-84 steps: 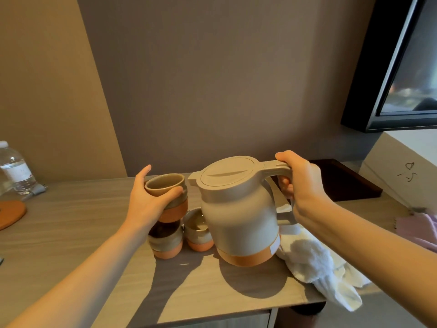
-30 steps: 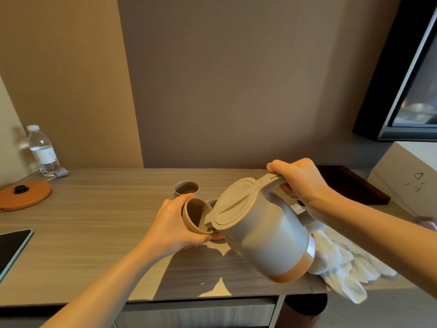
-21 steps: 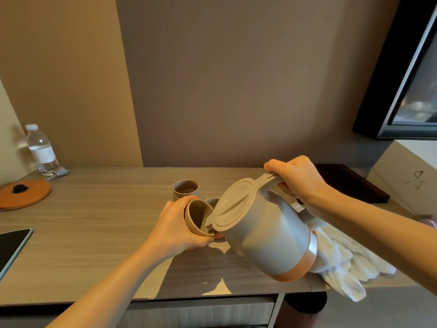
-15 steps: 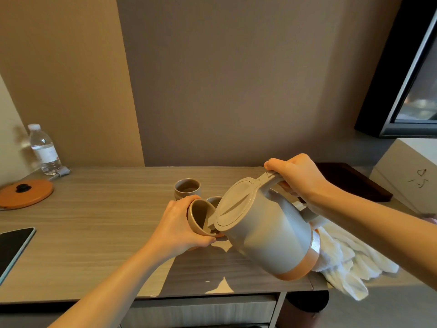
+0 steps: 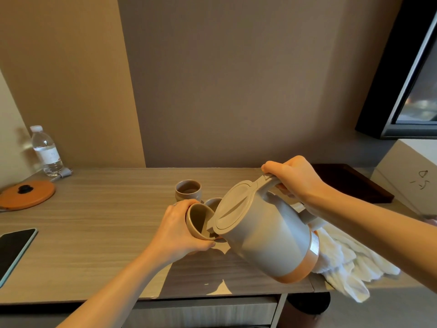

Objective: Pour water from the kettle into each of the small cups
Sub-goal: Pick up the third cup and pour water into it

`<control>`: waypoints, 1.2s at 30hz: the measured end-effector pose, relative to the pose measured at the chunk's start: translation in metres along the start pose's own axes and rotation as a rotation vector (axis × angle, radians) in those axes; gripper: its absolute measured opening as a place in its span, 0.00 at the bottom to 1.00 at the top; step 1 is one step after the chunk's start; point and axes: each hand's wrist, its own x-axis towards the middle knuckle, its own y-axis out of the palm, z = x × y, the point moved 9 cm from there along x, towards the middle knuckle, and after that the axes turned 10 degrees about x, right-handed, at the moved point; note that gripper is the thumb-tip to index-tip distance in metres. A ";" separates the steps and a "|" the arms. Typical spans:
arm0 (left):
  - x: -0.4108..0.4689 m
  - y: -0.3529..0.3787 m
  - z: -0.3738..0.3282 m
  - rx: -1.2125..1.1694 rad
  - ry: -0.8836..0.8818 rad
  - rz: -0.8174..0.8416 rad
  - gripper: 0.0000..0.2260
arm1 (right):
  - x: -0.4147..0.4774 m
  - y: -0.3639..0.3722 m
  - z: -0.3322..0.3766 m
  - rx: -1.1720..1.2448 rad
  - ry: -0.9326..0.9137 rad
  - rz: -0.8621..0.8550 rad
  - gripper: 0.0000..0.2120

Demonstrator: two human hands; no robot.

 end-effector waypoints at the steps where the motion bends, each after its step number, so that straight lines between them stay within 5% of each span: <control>1: -0.001 0.000 0.000 -0.004 0.003 0.000 0.38 | 0.000 0.000 0.001 -0.004 -0.002 0.002 0.22; 36: -0.014 0.012 0.006 -0.103 -0.054 -0.038 0.35 | 0.001 0.005 0.007 -0.141 -0.042 0.016 0.23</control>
